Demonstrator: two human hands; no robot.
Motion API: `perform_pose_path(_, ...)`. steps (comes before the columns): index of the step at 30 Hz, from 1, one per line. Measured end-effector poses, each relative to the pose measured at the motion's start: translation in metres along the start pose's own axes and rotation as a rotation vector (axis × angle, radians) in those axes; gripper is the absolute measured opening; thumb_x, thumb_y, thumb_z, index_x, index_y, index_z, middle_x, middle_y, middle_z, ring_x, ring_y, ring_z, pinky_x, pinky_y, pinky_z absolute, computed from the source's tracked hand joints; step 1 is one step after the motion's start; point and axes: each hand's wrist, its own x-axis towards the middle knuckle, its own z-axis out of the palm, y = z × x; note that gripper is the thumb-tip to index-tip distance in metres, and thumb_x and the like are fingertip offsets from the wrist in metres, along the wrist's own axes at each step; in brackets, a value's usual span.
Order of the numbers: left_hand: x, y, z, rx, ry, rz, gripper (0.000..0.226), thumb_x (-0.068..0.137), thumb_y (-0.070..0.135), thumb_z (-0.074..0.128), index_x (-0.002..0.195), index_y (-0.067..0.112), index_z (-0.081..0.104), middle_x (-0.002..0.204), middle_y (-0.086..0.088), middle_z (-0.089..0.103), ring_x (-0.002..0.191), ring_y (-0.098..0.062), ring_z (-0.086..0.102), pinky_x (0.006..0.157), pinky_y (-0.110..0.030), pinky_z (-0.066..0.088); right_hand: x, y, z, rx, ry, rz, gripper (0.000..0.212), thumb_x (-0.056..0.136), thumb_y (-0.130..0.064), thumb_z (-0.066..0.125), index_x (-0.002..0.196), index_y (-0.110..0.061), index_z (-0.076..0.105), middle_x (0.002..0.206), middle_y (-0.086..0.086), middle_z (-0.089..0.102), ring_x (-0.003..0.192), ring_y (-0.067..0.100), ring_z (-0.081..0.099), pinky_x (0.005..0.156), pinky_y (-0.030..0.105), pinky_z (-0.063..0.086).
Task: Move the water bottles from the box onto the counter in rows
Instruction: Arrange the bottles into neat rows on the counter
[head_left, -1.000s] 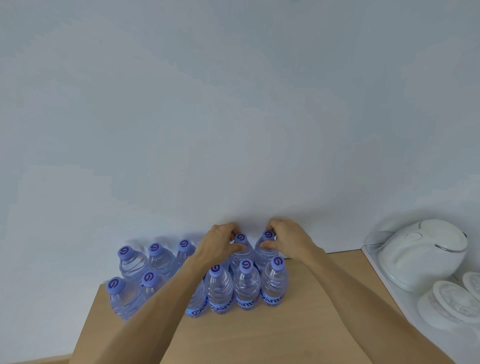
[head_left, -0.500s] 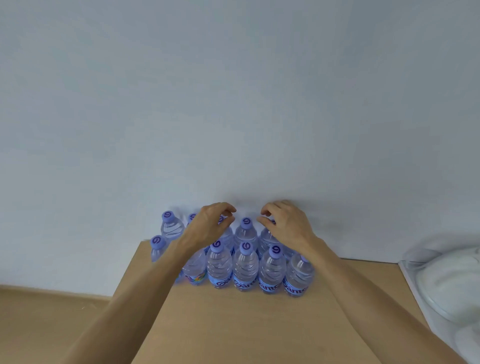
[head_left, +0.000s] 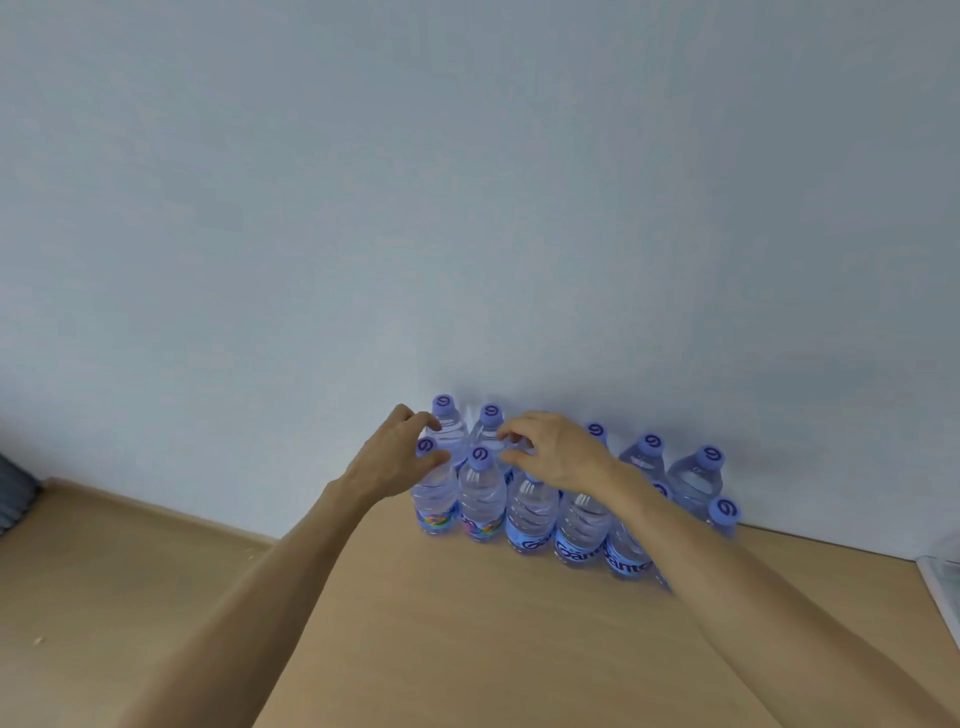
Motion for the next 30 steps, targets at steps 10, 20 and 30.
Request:
perform_pose_path(10,0.013,-0.023,-0.006,0.095,-0.166,0.181,0.024,0.086,0.034,0.064,0.107,0.024,0.057,0.089,0.002,0.051,0.080,-0.019,0.051,0.066,-0.026,0.037,0.020,-0.027,0.022,-0.054,-0.129,0.075,0.038,0.092,-0.028,0.062,0.129,-0.031,0.055,0.107,0.000,0.057,0.085,0.014,0.053,0.078,0.033,0.046)
perform_pose_path(20,0.021,-0.023,-0.008,0.129,-0.151,0.307,0.014,0.088,0.021,0.058,0.098,0.012,0.056,0.090,-0.002,0.054,0.078,-0.025,0.053,0.067,-0.034,0.044,0.024,-0.027,0.031,-0.037,-0.082,0.148,0.028,0.089,-0.024,0.064,0.115,-0.031,0.057,0.084,-0.011,0.051,0.076,0.013,0.053,0.068,0.029,0.040)
perform_pose_path(30,0.023,-0.029,-0.007,0.112,-0.138,0.287,0.021,0.087,0.026,0.063,0.102,0.013,0.057,0.092,-0.005,0.055,0.079,-0.024,0.052,0.066,-0.029,0.040,0.024,-0.025,0.036,-0.042,-0.043,0.160,0.033,0.087,-0.026,0.069,0.118,-0.028,0.057,0.074,-0.021,0.046,0.068,-0.001,0.048,0.067,0.027,0.036)
